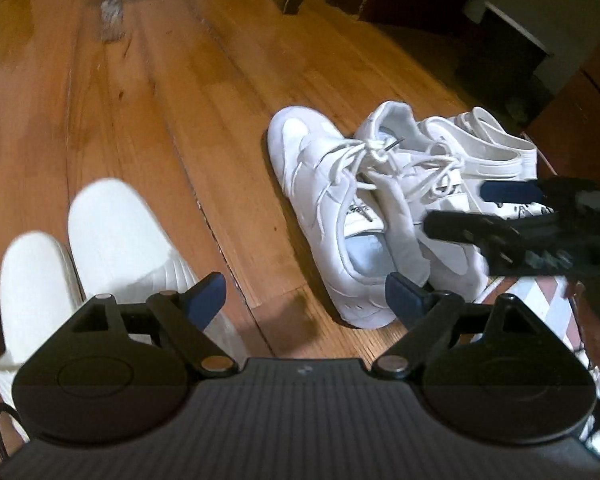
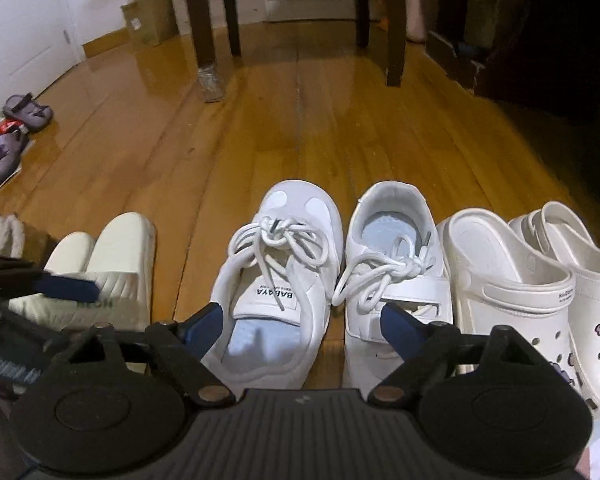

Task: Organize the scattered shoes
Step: 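Close the right gripper on the heel of a white velcro sneaker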

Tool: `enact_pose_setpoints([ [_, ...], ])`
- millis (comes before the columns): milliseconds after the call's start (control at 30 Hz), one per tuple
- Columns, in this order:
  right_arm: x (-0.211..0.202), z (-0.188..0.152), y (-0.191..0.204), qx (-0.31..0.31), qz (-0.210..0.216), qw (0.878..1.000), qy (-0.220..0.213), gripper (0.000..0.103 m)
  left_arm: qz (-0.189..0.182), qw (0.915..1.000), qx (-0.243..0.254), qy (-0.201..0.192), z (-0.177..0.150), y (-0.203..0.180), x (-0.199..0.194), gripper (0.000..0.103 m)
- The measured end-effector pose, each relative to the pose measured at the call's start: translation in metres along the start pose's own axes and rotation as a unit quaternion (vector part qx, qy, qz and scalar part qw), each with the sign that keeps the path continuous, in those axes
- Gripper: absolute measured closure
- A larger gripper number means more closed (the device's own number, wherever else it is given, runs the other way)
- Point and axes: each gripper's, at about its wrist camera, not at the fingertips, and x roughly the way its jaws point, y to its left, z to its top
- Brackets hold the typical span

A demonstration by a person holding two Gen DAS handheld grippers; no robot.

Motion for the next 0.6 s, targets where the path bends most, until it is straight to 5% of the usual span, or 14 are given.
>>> enact_pose_setpoints([
  [133,0.004,0.007,0.010,-0.035,0.009,0.999,0.002,0.016,-0.016,0.9998,-0.007,-0.012,-0.003,0.002,-0.011,0.016],
  [600,0.017,-0.001,0.028,-0.085,0.007,0.996,0.038,0.016,0.014,0.9995,-0.028,-0.006,-0.007,0.011,-0.004,0.010],
])
